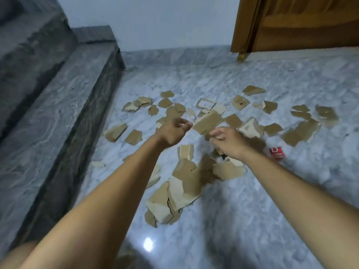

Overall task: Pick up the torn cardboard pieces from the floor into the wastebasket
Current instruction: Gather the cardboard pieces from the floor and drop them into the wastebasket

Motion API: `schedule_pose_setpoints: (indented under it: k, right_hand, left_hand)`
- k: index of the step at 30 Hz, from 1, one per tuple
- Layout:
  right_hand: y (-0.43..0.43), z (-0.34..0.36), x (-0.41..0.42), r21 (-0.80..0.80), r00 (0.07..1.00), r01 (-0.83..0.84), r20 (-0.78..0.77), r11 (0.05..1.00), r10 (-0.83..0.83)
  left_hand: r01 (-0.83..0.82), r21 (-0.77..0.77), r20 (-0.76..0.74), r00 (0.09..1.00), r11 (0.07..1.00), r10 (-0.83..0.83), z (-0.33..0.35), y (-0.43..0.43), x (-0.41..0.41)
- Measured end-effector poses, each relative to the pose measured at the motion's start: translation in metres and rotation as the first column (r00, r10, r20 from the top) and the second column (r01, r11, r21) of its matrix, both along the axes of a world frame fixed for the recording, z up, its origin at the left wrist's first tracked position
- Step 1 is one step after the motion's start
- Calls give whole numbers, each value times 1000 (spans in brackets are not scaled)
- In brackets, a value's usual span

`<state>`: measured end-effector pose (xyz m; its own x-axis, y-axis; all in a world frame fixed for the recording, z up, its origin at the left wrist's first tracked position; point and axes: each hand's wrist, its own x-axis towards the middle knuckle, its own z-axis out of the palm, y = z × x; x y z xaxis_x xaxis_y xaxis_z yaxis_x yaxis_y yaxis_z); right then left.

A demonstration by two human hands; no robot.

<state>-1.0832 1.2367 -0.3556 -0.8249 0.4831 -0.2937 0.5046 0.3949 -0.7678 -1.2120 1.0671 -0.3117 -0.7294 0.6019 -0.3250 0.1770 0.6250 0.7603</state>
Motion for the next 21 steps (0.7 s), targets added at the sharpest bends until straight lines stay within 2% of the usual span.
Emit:
schedule_pose_setpoints:
  k: [6,11,15,17,18,21]
  right_hand:
    - [-82,-49,-25,-37,957,-236,166,971,239]
    - [-142,-82,-36,-140,917,-337,175,931,358]
    - [-181,-97,-45,-129,844,-485,190,865,502]
    - [-195,-101,-51,-65,753,-617,242,784,612]
    - [-200,-103,-54,-1,682,-703,283,711,675]
    - [-216,-114,-56,164,423,-904,467,394,776]
  left_hand:
    - [-93,-89,83,992,992,100,-56,-94,-15]
    - [-208,-173,106,968,963,228,-95,-171,-12]
    - [-315,-223,98,935,923,342,-110,-228,-6]
    - [-291,-286,44,948,913,316,-118,-253,-1]
    - [-260,-334,6,961,906,278,-123,-265,2]
    - [-113,-575,-50,993,810,103,-144,-294,17]
